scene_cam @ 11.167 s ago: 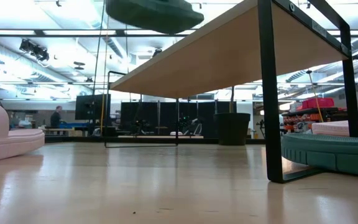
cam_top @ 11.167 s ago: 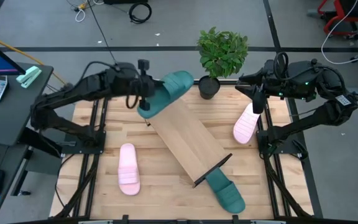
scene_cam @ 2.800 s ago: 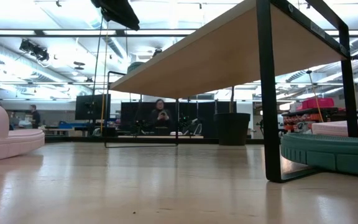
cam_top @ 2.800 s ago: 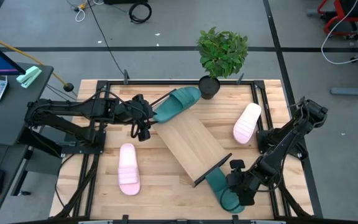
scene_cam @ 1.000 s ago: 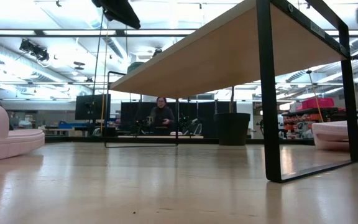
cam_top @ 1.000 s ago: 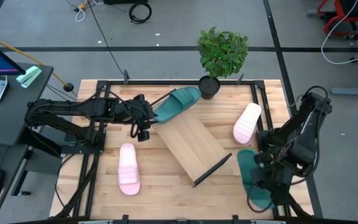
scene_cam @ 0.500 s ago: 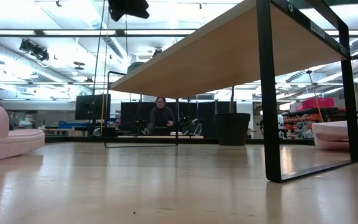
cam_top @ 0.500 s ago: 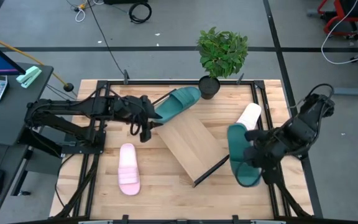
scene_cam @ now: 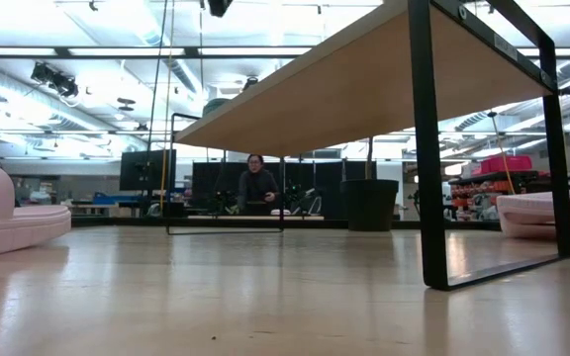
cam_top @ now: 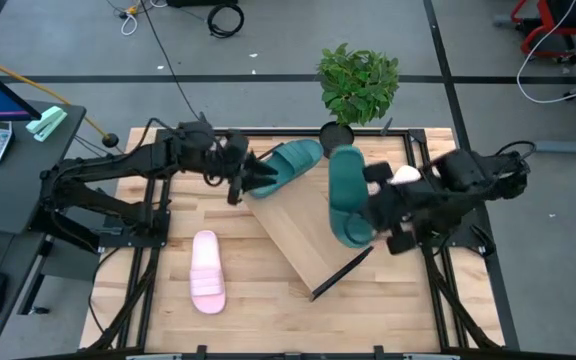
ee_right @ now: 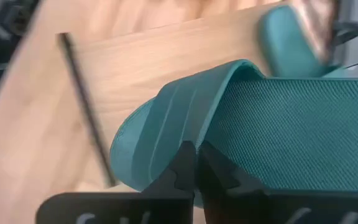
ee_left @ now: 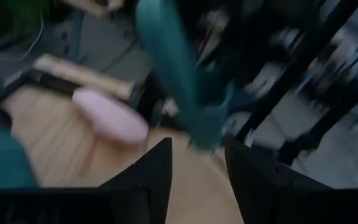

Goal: Pick and place slides into the shelf
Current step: Put the green slide on the shelf

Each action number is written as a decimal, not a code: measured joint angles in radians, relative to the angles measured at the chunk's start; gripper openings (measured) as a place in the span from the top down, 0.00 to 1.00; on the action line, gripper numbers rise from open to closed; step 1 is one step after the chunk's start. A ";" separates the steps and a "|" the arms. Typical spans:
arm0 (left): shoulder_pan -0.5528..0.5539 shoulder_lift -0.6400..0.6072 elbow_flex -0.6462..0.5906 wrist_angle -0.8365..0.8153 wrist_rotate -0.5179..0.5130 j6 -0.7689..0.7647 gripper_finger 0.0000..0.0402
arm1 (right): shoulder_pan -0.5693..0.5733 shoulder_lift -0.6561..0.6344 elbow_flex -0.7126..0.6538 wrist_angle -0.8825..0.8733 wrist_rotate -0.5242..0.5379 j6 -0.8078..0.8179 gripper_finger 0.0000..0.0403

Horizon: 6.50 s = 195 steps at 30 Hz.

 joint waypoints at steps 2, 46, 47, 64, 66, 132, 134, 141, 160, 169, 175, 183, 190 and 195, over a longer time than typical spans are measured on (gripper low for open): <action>0.023 0.000 0.000 0.074 0.008 -0.036 0.60 | -0.034 0.009 0.010 0.023 0.016 -0.070 0.98; 0.183 0.098 0.000 0.359 0.077 -0.233 0.39 | -0.199 0.097 0.012 0.369 0.000 -0.442 0.98; 0.183 0.098 0.000 0.361 0.080 -0.233 0.39 | -0.199 0.097 0.012 0.369 0.000 -0.440 0.98; 0.211 0.098 0.000 0.365 0.127 -0.258 0.37 | -0.198 0.097 0.012 0.365 -0.099 -0.426 0.98; 0.211 0.098 0.000 0.365 0.137 -0.258 0.38 | -0.198 0.097 0.012 0.366 -0.099 -0.426 0.98; 0.255 0.212 0.000 0.161 0.805 -0.336 0.38 | -0.146 0.211 0.011 0.382 -0.405 -0.429 0.98; 0.253 0.212 0.000 0.161 0.823 -0.336 0.38 | -0.147 0.211 0.011 0.384 -0.404 -0.428 0.98; 0.247 0.212 0.000 0.163 0.838 -0.333 0.35 | -0.148 0.211 0.011 0.394 -0.403 -0.428 0.98; 0.235 0.211 0.000 0.167 0.790 -0.298 0.49 | -0.148 0.246 0.012 0.440 -0.413 -0.411 0.98; 0.236 0.211 0.000 0.167 0.766 -0.275 0.73 | -0.148 0.243 0.012 0.453 -0.406 -0.410 0.98; 0.236 0.211 0.000 0.168 0.739 -0.233 0.78 | -0.148 0.241 0.012 0.454 -0.403 -0.386 0.92; 0.236 0.211 0.000 0.171 0.666 -0.191 0.79 | -0.148 0.203 0.012 0.437 -0.270 -0.386 0.73; 0.245 0.172 0.000 0.167 0.519 -0.208 0.79 | -0.148 0.140 0.013 0.422 -0.044 -0.380 0.55; 0.248 0.090 0.000 0.126 0.276 -0.254 0.79 | -0.148 0.076 0.013 0.425 0.121 -0.347 0.48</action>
